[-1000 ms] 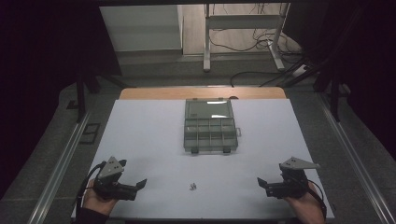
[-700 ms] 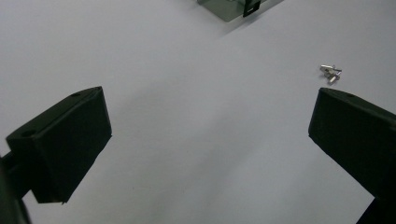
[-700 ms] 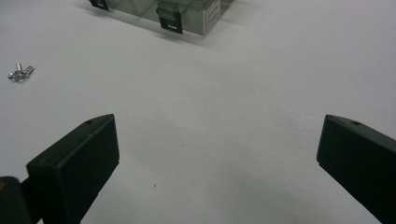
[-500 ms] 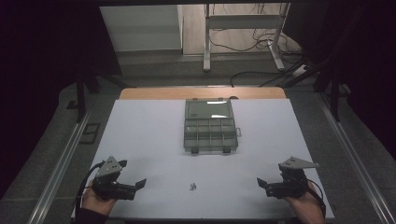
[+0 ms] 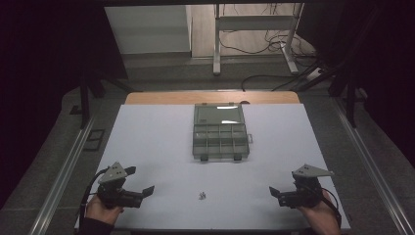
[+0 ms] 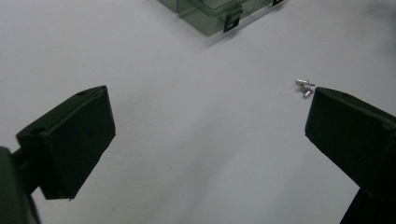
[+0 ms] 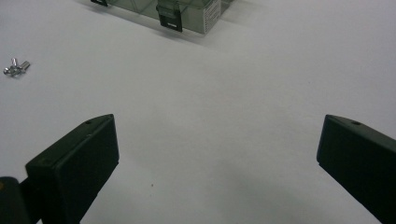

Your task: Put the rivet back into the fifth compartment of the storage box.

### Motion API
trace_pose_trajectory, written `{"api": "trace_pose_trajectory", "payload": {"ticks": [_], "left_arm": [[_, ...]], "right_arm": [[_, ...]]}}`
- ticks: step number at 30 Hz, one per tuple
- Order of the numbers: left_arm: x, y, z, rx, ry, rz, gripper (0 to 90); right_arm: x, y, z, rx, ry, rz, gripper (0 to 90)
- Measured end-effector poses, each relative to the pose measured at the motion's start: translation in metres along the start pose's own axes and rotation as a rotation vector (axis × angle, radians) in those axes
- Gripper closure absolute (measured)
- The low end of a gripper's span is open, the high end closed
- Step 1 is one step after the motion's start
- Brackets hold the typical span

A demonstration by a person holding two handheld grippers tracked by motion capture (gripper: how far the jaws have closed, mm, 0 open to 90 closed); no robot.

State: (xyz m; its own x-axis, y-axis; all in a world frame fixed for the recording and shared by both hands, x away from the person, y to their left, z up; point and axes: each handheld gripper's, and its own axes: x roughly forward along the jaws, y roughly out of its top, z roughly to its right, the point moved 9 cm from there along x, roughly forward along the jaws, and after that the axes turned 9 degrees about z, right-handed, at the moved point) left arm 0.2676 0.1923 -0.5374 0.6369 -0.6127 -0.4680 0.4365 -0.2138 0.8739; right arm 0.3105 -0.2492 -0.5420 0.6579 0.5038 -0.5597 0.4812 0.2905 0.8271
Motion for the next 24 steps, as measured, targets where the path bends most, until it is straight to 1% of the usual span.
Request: {"api": "trace_pose_trajectory", "payload": {"ticks": [2,10,16,18,24], "left_arm": [[0.001,0.001,0.0,0.014,0.001,0.003,1.5],[0.007,0.004,0.006,0.027,-0.008,-0.006,0.0],[0.013,0.007,0.01,0.032,-0.028,-0.002,0.0],[0.014,0.007,0.011,0.034,-0.028,-0.005,0.0],[0.021,0.01,0.013,0.029,-0.03,-0.03,0.0]], "right_arm": [[0.0,0.0,0.0,0.0,0.001,-0.001,0.0],[0.001,0.0,0.0,-0.001,0.002,-0.003,0.0],[0.001,0.0,0.0,-0.002,0.003,-0.004,0.0],[0.001,-0.001,0.0,-0.001,0.004,-0.006,0.0],[0.001,0.0,0.0,0.007,0.007,-0.001,0.0]]}}
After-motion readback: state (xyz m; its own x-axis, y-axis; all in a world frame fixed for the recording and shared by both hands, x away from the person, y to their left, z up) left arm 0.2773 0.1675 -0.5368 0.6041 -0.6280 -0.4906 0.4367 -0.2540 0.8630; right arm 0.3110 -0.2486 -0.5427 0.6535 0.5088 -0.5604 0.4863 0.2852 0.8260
